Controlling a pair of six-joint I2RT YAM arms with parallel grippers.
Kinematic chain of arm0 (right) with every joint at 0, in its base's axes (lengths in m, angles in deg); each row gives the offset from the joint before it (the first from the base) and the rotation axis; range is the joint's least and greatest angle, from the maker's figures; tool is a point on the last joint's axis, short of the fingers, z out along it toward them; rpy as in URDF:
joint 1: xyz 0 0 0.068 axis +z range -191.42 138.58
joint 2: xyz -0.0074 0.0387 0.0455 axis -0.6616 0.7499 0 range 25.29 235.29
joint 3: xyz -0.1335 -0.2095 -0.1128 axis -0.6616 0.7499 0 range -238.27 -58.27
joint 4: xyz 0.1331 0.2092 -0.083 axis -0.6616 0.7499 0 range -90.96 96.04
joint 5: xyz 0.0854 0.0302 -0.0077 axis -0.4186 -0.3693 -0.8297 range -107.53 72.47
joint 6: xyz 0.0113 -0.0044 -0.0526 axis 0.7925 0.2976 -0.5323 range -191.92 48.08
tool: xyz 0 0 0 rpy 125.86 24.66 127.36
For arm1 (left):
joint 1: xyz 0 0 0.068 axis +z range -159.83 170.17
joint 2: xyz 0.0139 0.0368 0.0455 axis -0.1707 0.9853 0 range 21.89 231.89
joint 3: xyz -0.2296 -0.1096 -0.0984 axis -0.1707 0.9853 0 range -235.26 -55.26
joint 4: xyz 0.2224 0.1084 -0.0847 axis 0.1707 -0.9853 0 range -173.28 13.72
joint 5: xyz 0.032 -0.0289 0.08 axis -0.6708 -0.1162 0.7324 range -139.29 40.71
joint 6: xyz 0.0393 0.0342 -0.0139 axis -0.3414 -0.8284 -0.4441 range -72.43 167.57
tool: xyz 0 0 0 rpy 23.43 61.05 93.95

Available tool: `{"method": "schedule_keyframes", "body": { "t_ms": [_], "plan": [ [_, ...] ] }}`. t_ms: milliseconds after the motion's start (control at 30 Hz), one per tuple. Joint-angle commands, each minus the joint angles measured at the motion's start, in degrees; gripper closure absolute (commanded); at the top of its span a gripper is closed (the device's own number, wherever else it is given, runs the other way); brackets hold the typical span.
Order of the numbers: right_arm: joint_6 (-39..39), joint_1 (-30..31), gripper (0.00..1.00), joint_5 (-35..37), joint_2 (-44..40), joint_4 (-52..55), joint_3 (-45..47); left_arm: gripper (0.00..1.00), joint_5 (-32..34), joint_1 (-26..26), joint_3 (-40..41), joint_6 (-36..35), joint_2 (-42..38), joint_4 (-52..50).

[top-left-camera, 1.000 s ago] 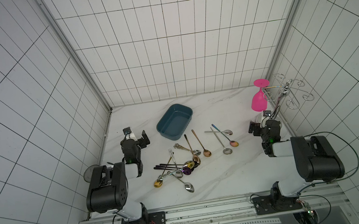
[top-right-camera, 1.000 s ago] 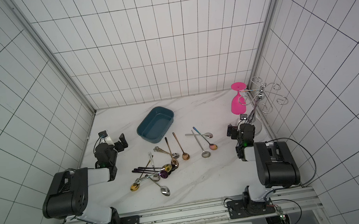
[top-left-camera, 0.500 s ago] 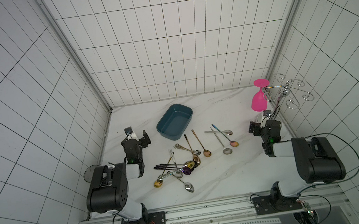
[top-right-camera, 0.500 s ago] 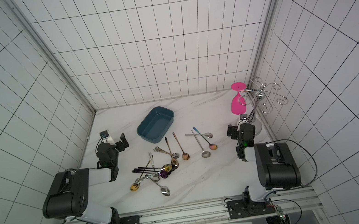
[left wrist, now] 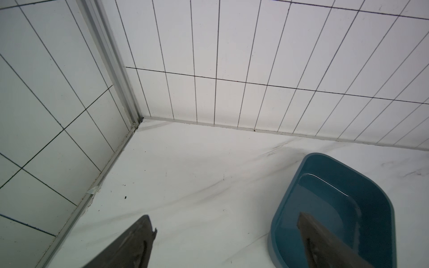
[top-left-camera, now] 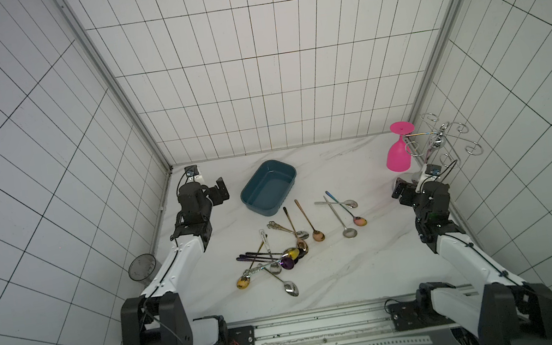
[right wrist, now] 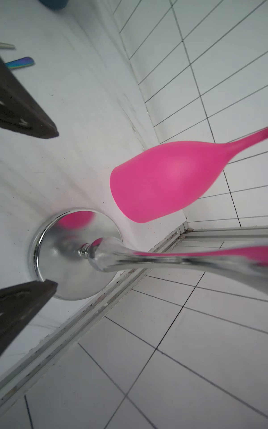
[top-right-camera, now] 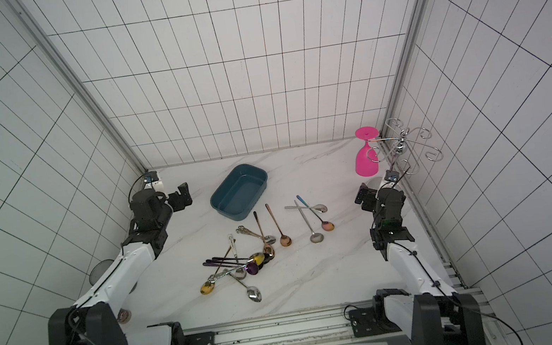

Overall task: Put the spoon into the storage box
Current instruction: Pick up the storage box at the center of the board.

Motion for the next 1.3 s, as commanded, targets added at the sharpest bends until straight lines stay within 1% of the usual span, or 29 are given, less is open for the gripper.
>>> {"method": "schedule_keyframes", "body": {
  "t_ms": [0, 133, 200, 267, 333, 400, 533, 633, 767, 900, 1000, 1167, 1267],
  "plan": [
    [10.56, 0.30, 0.01, -0.04, -2.62, 14.71, -4.91, 0.01, -2.50, -1.35, -4.37, 2.55, -0.70, -16.28],
    [14.23, 0.39, 0.01, -7.04, -2.33, 19.59, -6.79, 0.01, -4.22, -2.18, -6.56, 2.55, 0.17, -20.28],
    [17.44, 0.79, 0.01, -9.15, -1.44, 22.89, -8.27, 0.01, -4.81, -1.97, -6.77, 2.25, 0.47, -21.57],
    [20.66, 2.36, 0.01, -9.93, -0.37, 25.26, -9.13, 0.01, -8.02, -0.56, -5.90, 0.72, -0.09, -21.67],
    [22.65, 5.15, 0.01, -8.89, 0.74, 26.66, -9.92, 0.01, -8.30, 0.43, -5.08, 0.51, -0.47, -21.43],
    [23.49, 9.02, 0.01, -6.34, 2.36, 28.19, -11.77, 0.01, -9.69, 1.28, -4.46, 0.16, -0.82, -20.94],
    [25.99, 16.91, 0.02, -1.84, 7.70, 32.91, -17.96, 0.01, -9.41, 2.02, -3.75, 0.07, -1.99, -20.72],
    [28.70, 21.17, 0.01, -1.03, 12.60, 33.03, -21.77, 0.01, -10.06, 2.03, -2.80, 0.09, -2.60, -20.08],
    [31.60, 26.27, 0.01, -0.31, 20.40, 35.55, -29.16, 0.01, -9.42, 1.99, -2.67, -0.02, -3.18, -20.22],
    [33.44, 31.43, 0.01, -0.13, 28.52, 35.81, -36.13, 0.01, -9.71, 2.52, -2.84, -0.20, -3.95, -19.92],
    [35.43, 33.94, 0.01, 0.06, 34.18, 38.53, -42.42, 0.01, -8.48, 3.28, -3.46, -0.04, -4.27, -20.36],
    [38.33, 37.79, 0.02, 0.85, 41.94, 37.71, -49.43, 0.01, -7.36, 3.69, -3.15, -0.88, -5.27, -20.07],
    [40.18, 39.30, 0.01, 0.06, 47.02, 39.64, -55.28, 0.01, -6.46, 3.99, -3.89, -0.69, -5.48, -20.72]
  ]
}}
